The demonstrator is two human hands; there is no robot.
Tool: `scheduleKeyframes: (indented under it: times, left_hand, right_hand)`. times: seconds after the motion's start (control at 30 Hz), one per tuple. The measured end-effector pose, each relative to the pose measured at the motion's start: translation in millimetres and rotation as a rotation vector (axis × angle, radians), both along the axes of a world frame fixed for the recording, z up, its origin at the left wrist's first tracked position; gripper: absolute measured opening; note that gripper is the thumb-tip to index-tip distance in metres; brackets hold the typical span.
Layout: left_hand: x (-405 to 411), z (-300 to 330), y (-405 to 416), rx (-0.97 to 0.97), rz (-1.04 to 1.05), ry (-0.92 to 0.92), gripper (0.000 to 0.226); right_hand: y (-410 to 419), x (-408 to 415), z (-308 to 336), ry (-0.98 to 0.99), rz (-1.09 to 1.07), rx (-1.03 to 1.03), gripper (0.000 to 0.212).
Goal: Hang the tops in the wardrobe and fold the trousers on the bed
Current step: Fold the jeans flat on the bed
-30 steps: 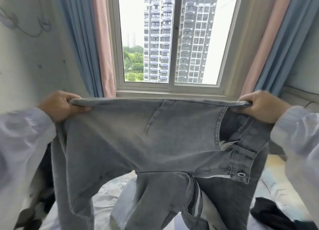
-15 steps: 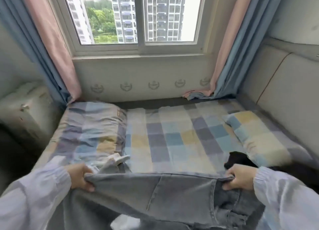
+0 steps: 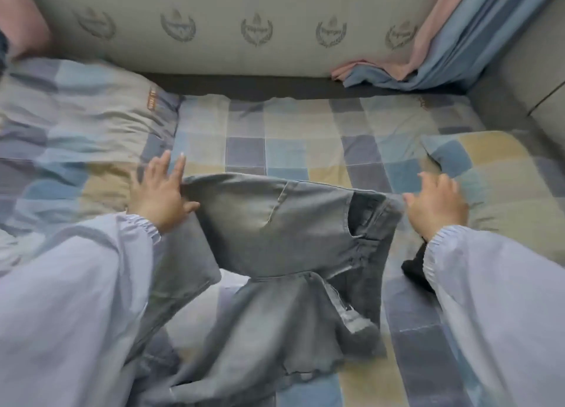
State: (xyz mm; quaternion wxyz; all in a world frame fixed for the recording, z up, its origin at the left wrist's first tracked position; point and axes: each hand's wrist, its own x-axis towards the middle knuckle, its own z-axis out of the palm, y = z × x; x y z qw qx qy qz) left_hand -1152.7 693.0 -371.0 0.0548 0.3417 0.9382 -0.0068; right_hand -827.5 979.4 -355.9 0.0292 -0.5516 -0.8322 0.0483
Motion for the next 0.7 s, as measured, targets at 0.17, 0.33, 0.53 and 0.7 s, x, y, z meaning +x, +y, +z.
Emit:
scheduleKeyframes:
  times: [0.17,0.33,0.53,0.7]
  left_hand:
    - [84.4,-136.5,-19.1,-0.264,-0.225,-0.158,0.08]
    - [160.2,-232.8,-57.8,-0.395,-0.324,-0.347,0.068]
    - [220.7,-311.8,-90.4,-0.229,-0.649,-0.436,0.092]
    - [218.4,-339.6,-97.8,-0.253,-0.628,-0.404,0.097]
  right_hand:
    - [-49.2,50.4,-153.8,-0.213,-0.086,-0.576,0.057]
    - [-110.5,100.2,-253.5,-0.223,-0.241,-0.852,0.057]
    - [-137.9,127.8,-318.1,-0.085,-0.555,-0.655,0.068]
    - [-137.6,131.8,-338.5,0.021,-0.614,-0.609,0.071]
